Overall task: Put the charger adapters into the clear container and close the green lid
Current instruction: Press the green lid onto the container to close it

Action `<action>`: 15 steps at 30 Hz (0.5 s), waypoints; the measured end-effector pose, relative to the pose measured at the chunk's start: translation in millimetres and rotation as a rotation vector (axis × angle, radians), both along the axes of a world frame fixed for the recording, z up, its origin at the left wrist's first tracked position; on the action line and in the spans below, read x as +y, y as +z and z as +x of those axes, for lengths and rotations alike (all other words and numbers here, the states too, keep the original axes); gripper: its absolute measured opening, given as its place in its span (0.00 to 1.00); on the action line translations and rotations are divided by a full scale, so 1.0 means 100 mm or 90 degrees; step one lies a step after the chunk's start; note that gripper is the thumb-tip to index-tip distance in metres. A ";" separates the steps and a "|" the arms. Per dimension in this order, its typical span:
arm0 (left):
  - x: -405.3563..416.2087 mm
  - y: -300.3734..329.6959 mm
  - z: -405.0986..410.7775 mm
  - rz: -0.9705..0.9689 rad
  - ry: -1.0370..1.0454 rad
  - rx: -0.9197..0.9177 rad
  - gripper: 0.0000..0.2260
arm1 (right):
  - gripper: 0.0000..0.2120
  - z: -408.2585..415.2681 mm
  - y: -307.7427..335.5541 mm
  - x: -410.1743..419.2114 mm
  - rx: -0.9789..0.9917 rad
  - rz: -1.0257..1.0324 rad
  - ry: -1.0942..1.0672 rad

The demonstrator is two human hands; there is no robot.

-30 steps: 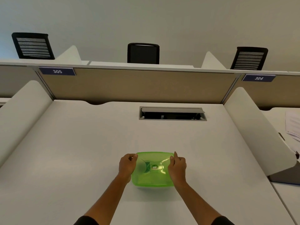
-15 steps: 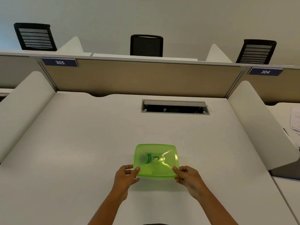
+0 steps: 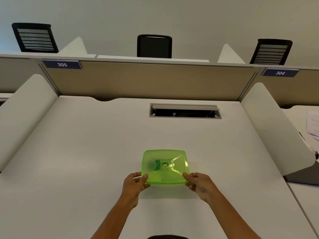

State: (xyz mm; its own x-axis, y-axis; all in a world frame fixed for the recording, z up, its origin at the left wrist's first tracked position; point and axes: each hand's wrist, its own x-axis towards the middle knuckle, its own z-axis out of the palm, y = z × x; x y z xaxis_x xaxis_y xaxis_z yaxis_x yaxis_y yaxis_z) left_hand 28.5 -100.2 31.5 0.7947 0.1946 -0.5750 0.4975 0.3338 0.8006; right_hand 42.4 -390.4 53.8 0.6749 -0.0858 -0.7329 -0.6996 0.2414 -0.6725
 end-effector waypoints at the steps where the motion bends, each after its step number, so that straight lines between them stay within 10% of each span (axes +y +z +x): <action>1: 0.00 0.00 0.00 0.002 0.000 0.000 0.13 | 0.15 0.00 0.00 0.01 0.002 0.004 -0.003; 15: -0.04 0.00 -0.02 0.030 0.016 -0.010 0.11 | 0.13 0.00 0.01 0.01 0.022 0.042 -0.014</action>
